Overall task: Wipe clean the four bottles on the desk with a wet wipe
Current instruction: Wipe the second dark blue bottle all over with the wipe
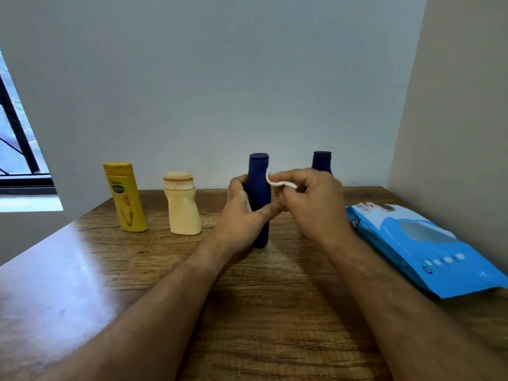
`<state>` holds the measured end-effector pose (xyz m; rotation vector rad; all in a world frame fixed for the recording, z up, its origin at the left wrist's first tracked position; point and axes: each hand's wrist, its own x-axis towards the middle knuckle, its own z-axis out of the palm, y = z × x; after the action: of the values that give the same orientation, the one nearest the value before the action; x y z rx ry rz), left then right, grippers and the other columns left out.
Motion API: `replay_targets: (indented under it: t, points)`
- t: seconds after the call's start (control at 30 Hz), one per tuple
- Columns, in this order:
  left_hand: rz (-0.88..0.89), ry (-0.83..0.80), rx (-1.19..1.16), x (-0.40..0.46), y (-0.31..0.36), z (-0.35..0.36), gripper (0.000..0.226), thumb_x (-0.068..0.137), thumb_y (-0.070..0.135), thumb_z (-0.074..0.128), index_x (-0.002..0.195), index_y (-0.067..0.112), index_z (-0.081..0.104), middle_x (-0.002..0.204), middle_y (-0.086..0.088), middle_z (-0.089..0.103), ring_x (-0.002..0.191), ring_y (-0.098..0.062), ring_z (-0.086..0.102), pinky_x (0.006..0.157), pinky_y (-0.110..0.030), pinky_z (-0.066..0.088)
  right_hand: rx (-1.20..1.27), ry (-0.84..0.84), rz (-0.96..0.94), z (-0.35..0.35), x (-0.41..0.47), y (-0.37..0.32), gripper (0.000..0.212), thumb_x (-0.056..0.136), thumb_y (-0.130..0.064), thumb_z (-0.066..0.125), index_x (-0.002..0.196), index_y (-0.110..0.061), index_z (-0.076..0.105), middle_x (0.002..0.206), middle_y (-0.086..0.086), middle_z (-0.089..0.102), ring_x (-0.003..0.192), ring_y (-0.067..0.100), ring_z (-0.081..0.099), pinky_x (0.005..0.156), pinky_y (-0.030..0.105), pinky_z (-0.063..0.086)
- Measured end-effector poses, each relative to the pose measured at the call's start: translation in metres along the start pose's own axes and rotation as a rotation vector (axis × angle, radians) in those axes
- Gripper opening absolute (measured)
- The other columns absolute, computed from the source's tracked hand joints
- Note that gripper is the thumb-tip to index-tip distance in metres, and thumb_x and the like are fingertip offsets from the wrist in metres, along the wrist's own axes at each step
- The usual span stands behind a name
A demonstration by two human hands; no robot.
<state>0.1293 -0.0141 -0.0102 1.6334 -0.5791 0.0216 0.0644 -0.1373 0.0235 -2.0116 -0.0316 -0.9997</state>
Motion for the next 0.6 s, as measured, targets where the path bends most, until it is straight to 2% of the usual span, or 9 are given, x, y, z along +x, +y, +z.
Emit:
replay_targets:
  t: [0.07,0.17,0.27,0.33,0.43,0.6]
  points:
    - [-0.009,0.048,0.014,0.0039,-0.0065,0.0007,0.075,0.061,0.050,0.088,0.122,0.038,0.047,0.126,-0.009,0.057,0.114,-0.026,0.062,0.101,-0.053,0.052,-0.040,-0.124,0.084,0.0006,0.0000,0.0022,0.026,0.085,-0.006,0.064,0.096,-0.027,0.077,0.092,-0.014,0.072,0.080,-0.001,0.065,0.070,0.009,0.053]
    - [0.025,0.142,0.108,0.0074,-0.0104,0.0003,0.077,0.059,0.050,0.086,0.124,0.032,0.049,0.123,-0.001,0.056,0.110,-0.020,0.062,0.099,-0.049,0.053,-0.114,-0.104,0.100,-0.0010,0.0018,0.0037,0.023,0.083,-0.008,0.066,0.095,-0.024,0.078,0.092,-0.013,0.072,0.081,-0.003,0.062,0.062,0.000,0.044]
    - [0.093,0.234,0.402,0.0070,-0.0092,-0.0005,0.075,0.069,0.047,0.085,0.131,0.026,0.050,0.120,0.006,0.054,0.108,-0.013,0.057,0.097,-0.039,0.053,-0.147,-0.079,0.094,-0.0017,0.0022,0.0034,0.026,0.086,-0.007,0.063,0.097,-0.025,0.076,0.094,-0.013,0.070,0.069,-0.002,0.057,0.058,0.004,0.039]
    - [0.107,0.289,0.515,0.0055,-0.0073,-0.0006,0.076,0.071,0.048,0.085,0.134,0.023,0.050,0.121,0.006,0.057,0.109,-0.013,0.057,0.095,-0.038,0.053,-0.177,-0.078,0.080,-0.0014,0.0015,0.0037,0.027,0.086,-0.006,0.061,0.099,-0.025,0.076,0.097,-0.011,0.070,0.064,-0.002,0.054,0.058,0.004,0.039]
    - [0.052,0.344,0.601,0.0048,-0.0070,-0.0013,0.078,0.071,0.052,0.084,0.134,0.020,0.050,0.123,0.002,0.063,0.108,-0.015,0.060,0.092,-0.034,0.053,-0.209,-0.075,0.066,-0.0011,0.0012,0.0048,0.027,0.087,-0.007,0.061,0.100,-0.026,0.076,0.101,-0.011,0.072,0.066,-0.003,0.057,0.056,0.001,0.040]
    - [-0.096,0.320,0.660,0.0028,-0.0117,-0.0001,0.083,0.072,0.056,0.083,0.137,0.017,0.050,0.127,0.000,0.066,0.112,-0.018,0.063,0.087,-0.029,0.049,-0.218,-0.063,0.086,-0.0003,0.0031,0.0070,0.029,0.086,-0.006,0.060,0.100,-0.027,0.076,0.105,-0.009,0.071,0.073,-0.004,0.058,0.054,-0.002,0.040]
